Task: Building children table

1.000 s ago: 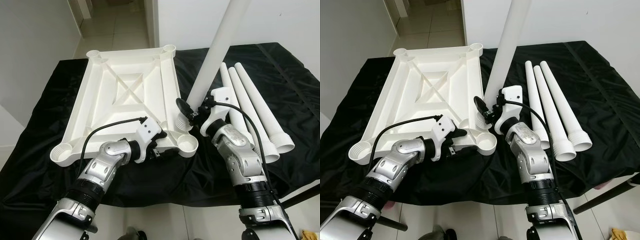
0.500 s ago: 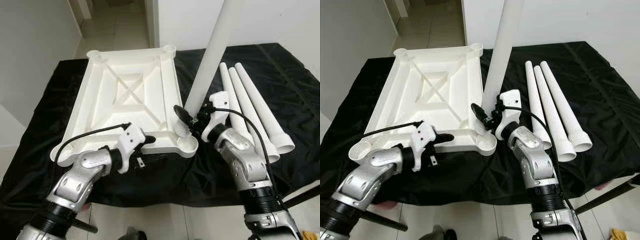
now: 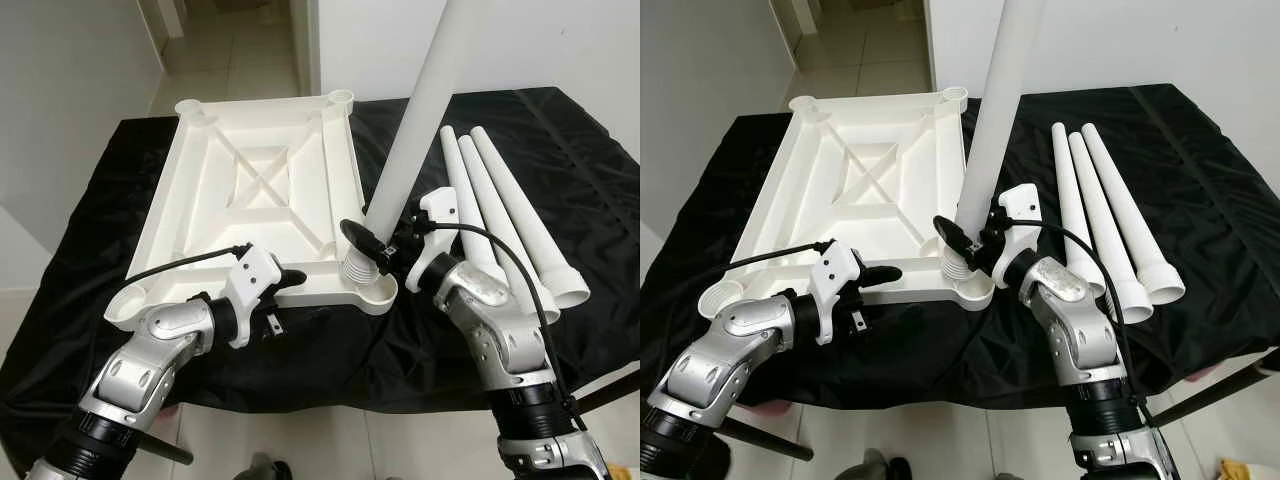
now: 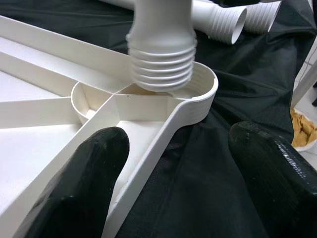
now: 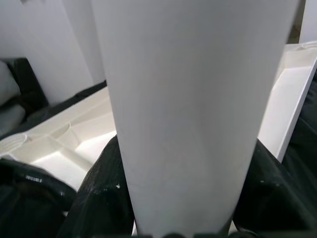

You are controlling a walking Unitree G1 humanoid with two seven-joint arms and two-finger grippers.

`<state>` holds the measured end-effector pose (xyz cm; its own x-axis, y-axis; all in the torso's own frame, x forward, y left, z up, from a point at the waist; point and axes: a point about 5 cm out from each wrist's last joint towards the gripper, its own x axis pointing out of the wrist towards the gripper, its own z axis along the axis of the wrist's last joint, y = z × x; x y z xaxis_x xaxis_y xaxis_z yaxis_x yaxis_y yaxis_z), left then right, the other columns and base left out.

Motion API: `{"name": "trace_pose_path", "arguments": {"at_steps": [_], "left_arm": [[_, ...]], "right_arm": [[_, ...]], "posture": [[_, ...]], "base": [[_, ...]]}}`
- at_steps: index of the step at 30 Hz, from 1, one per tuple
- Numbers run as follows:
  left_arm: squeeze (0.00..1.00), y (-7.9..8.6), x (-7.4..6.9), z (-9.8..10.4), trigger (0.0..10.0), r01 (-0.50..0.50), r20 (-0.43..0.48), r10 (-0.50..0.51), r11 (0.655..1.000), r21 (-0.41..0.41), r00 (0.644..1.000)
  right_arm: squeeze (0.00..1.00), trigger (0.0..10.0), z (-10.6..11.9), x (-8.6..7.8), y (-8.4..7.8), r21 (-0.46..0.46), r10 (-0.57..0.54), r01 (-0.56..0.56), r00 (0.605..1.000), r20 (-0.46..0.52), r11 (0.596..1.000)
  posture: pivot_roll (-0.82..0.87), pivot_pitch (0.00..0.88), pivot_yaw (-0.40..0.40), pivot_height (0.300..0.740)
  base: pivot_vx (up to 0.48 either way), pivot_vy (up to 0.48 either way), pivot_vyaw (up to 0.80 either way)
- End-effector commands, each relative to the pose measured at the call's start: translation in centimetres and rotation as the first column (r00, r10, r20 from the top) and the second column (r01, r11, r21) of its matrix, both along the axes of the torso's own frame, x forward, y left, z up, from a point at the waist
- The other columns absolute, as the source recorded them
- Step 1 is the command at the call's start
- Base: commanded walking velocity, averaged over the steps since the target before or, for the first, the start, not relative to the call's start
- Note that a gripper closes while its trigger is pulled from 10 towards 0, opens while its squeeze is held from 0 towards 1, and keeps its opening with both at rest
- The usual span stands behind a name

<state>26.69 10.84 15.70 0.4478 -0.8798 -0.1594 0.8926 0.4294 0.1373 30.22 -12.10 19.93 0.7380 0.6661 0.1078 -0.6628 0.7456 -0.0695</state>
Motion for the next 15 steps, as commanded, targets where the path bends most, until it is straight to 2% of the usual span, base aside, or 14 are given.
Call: {"name": "trace_pose_path", "arguments": {"at_steps": [1, 9, 15], "left_arm": [[0.00, -0.1, -0.5, -0.3, 10.0, 0.028, -0.020, -0.028, 1.000, 0.006, 0.999], [0.00, -0.3, -0.6, -0.3, 10.0, 0.012, -0.020, -0.013, 1.000, -0.009, 1.000], [0.00, -0.5, -0.5, -0.1, 10.0, 0.001, -0.020, -0.001, 1.000, -0.021, 1.000]], "right_arm": [[0.00, 10.0, 0.2, -0.4, 0.0, -0.013, 0.018, -0.018, 1.000, -0.001, 1.000], [0.00, 10.0, -1.0, -1.2, -1.1, -0.069, 0.004, -0.008, 0.998, -0.056, 0.998], [0.00, 10.0, -1.8, -1.8, -1.2, -0.095, 0.023, -0.032, 0.996, -0.090, 0.995]], "posture": [[-0.08, 0.084, 0.056, 0.740], [-0.08, 0.087, 0.048, 0.740], [-0.08, 0.086, 0.050, 0.740]], "base": [[0.000, 0.000, 0.00], [0.000, 0.000, 0.00], [0.000, 0.000, 0.00]]}}
